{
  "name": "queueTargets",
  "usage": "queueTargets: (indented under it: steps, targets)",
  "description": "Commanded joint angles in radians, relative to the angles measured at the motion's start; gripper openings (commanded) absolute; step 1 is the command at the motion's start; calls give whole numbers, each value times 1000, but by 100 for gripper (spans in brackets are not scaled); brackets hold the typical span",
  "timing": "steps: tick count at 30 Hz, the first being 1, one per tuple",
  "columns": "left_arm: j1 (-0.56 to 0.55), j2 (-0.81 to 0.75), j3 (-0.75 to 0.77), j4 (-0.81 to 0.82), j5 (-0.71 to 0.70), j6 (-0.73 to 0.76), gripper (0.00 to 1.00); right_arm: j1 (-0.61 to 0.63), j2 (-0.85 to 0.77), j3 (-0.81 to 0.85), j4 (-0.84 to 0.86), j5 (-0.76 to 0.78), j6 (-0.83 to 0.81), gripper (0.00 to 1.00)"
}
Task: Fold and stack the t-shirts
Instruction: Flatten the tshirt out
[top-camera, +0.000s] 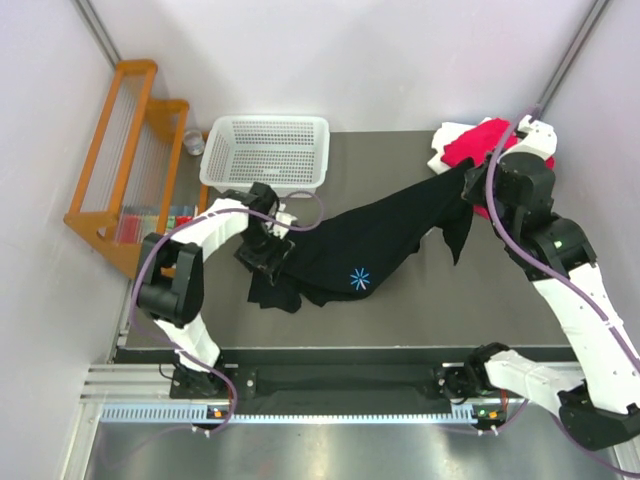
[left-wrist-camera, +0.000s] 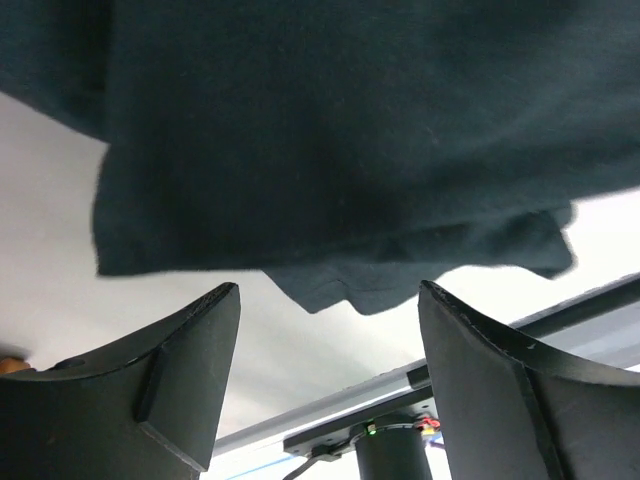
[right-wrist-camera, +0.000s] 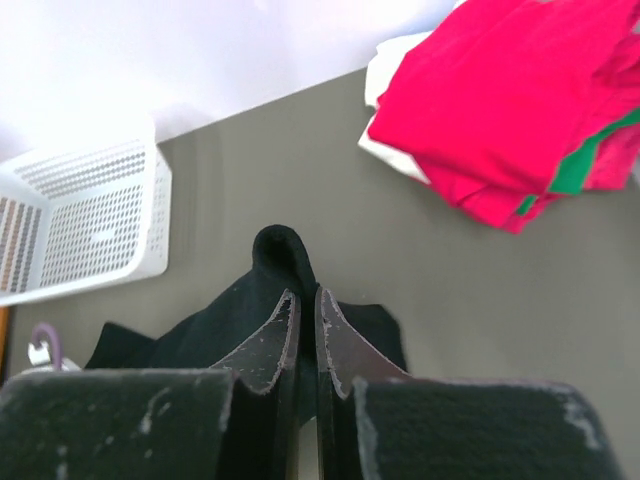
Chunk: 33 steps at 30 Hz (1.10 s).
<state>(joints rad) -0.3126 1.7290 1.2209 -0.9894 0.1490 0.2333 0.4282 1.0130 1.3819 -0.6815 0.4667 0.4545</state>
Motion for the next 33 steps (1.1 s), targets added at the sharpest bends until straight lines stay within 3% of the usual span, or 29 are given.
queueTargets:
  steps: [1, 12, 17, 30, 33]
  targets:
    - [-13, 27, 2, 20, -55, 3, 76, 10, -25, -7, 22, 89, -20, 0]
    - [84, 84, -54, 47, 7, 15, 72, 9, -37, -56, 42, 64, -17, 0]
    - [70, 161, -81, 29, 84, 9, 42, 9, -37, -47, 34, 69, -17, 0]
    - [38, 241, -118, 40, 156, 14, 41, 9, -25, -58, 37, 46, 3, 0]
    - [38, 247, -116, 38, 164, 11, 30, 9, -30, -63, 40, 44, 4, 0]
